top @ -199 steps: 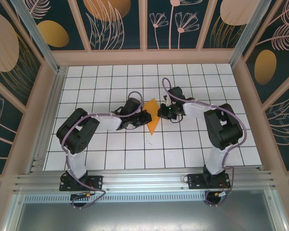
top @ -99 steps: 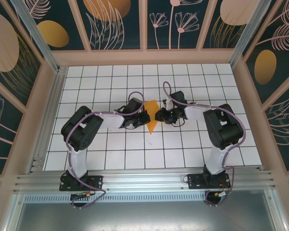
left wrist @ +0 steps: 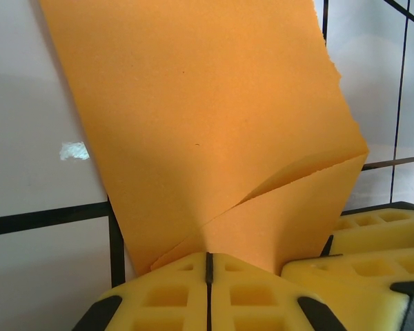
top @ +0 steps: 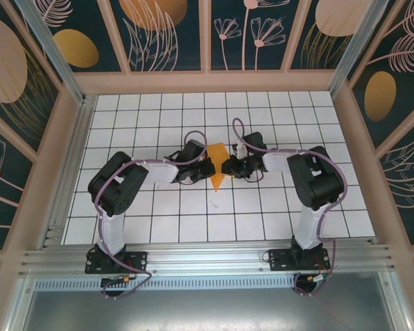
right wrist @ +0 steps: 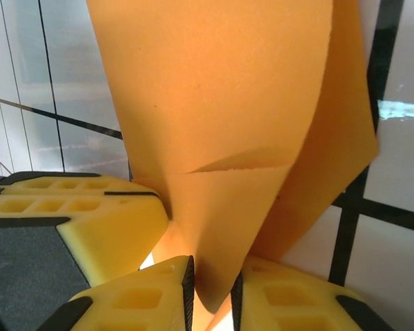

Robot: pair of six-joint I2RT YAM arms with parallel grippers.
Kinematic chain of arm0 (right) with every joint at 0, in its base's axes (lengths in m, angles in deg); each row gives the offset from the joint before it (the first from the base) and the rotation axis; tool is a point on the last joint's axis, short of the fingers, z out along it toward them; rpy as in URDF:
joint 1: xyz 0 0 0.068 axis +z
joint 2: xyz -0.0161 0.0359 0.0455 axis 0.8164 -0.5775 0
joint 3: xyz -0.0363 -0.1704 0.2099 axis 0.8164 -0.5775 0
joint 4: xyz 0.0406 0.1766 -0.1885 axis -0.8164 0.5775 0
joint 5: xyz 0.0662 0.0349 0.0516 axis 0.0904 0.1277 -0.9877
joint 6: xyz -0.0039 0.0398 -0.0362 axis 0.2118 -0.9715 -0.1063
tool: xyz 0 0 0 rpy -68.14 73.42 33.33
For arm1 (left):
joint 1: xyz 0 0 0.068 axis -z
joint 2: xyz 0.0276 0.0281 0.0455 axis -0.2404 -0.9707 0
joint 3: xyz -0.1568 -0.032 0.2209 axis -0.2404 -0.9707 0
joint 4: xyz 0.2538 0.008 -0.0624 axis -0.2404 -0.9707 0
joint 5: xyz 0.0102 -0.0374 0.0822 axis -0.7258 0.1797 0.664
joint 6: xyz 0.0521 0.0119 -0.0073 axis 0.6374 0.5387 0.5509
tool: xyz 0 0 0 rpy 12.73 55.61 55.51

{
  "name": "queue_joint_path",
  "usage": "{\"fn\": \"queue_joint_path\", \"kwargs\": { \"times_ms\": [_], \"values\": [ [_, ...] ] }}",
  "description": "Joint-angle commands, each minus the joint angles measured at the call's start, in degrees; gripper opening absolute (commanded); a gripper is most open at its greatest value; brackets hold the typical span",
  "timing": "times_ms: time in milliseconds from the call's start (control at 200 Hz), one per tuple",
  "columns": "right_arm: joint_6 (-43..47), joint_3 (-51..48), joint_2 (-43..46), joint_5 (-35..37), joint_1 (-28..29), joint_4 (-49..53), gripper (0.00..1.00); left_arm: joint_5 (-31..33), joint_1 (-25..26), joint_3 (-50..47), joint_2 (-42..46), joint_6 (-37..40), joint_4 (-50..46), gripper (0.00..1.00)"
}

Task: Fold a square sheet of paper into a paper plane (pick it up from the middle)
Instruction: Fourth fold the wing at the center of the table.

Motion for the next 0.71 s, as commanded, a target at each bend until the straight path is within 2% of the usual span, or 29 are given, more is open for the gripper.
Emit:
{"fn": "queue_joint_path", "kwargs": {
  "times_ms": [0,140,215,390,565,701],
  "values": [
    [-3.07,-0.93,-1.8,-1.07,0.76,-3.43,0.22,1.28,0.11,0.35,-1.64,0.9,-2.63,0.08],
    [-4.41,-0.48,-2.28,-0.39,1.33,-3.64,0.19,0.97,0.07,0.65,-1.17,0.81,-2.48,0.09],
    [-4.46,0.11,-2.59,0.48,1.5,-2.53,0.14,0.77,0.09,0.74,-0.36,0.75,-2.27,0.1],
    [-0.23,1.83,-1.16,6.24,1.44,7.11,0.06,1.08,-1.1,-0.57,5.34,-0.5,-1.18,0.19],
    [6.34,4.41,2.55,16.86,2.5,19.72,0.05,0.7,-3.04,-3.73,10.84,-1.2,0.25,0.28],
    [7.79,5.7,4.66,24.21,3.77,24.3,0.05,1.58,-3.67,-6.8,13.13,-1.34,0.52,0.32]
  ]
}}
